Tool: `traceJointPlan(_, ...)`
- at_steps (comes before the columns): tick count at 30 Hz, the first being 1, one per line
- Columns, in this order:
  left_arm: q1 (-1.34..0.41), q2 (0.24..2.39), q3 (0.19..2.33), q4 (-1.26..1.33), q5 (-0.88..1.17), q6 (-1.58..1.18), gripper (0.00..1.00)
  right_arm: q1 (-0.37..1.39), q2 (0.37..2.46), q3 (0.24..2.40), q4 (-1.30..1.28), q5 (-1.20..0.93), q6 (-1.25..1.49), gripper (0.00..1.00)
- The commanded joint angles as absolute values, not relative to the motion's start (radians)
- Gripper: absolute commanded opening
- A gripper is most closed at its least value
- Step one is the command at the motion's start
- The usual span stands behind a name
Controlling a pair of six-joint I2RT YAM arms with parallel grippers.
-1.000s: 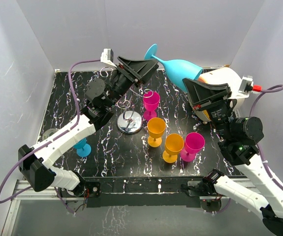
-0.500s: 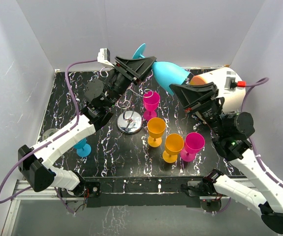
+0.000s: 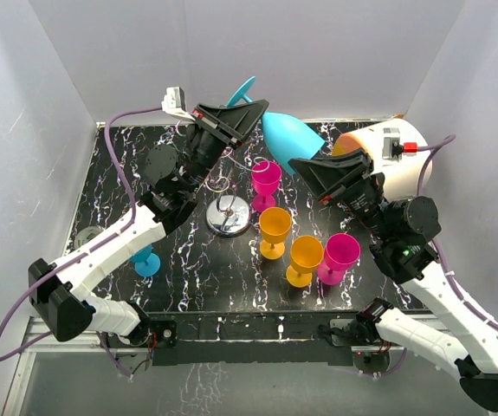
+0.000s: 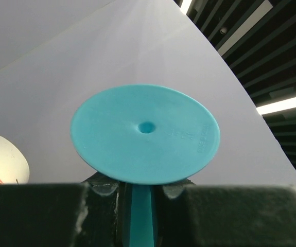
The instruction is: Place the wine glass upside down on the wine glass rack
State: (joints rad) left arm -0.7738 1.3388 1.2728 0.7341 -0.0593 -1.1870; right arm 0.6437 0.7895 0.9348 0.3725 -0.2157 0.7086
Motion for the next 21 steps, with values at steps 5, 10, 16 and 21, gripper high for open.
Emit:
traceJointPlan(5,-0.772,1.228,1.259,0.769,-0.1,-1.091,0.0,0.649,0.73,1.024,0.11,-0.1,0.671,0.68)
traceJointPlan(10,-0.77,1.128,1.253,0.578,-0.174,-0.886,0.0,0.649,0.662,1.022,-0.088,-0.061,0.649,0.78)
traceJointPlan(16,-0.77,1.042,1.344,0.334,-0.1,-0.595,0.0,0.648,0.707,1.165,-0.367,-0.072,0.637,0.76)
traceJointPlan(21,-0.77,0.987,1.437,-0.007,0.076,-0.428,0.0,0.648,0.792,1.268,-0.411,-0.218,0.635,0.76)
